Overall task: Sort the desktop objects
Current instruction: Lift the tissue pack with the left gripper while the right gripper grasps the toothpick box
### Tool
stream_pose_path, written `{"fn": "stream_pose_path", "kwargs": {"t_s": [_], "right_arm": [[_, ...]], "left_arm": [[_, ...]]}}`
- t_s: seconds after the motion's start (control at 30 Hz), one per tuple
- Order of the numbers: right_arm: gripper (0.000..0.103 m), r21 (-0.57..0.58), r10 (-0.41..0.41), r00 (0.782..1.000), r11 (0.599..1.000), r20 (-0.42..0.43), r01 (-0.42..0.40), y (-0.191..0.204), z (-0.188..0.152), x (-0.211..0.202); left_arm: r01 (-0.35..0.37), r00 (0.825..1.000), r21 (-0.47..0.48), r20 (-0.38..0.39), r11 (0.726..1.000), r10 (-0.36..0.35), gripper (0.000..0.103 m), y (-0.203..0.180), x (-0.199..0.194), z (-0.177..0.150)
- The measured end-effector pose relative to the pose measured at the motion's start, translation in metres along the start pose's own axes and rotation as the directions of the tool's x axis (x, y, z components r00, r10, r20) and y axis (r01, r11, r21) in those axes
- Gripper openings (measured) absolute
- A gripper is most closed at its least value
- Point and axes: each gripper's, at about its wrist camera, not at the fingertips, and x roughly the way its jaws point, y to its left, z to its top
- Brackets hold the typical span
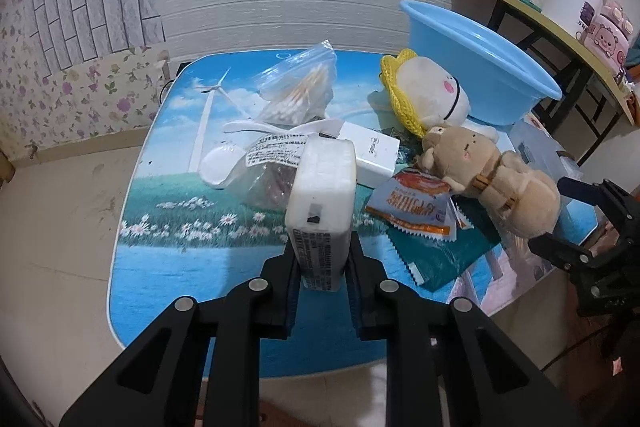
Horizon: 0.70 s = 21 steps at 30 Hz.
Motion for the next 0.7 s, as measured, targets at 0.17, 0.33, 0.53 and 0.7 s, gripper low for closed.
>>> {"fn": "stream_pose_path", "kwargs": {"t_s": [0.17,0.33,0.53,0.7], "right_arm": [[0.094,-0.012,0.01,1.0,1.0,-0.019,-0.01,0.001,-0.003,-0.001],[0.094,-0.004,0.016,1.0,1.0,-0.015,-0.016,0.001,-0.008,-0.007],[0.093,0.049,0.019,1.0,0.999,-0.016,-0.018,-0.01,-0.013,-0.015],[0.094,0.047,-0.004,0.999,0.999,-0.037,0.006,-0.013,-0.022,-0.02]], "left_arm": [[-0.011,1.0,0.007,0.003,1.0,0.011,0.019,-0.002,-0.008,-0.004],[-0.012,1.0,0.011,-0.001,1.0,0.012,0.019,-0.005,-0.014,-0.01],[-0.012,1.0,0.019,-0.014,1.0,0.012,0.019,-0.011,-0.016,-0.017],[-0.007,1.0,0.027,-0.021,1.0,0.008,0.019,-0.017,-0.017,-0.021]]}}
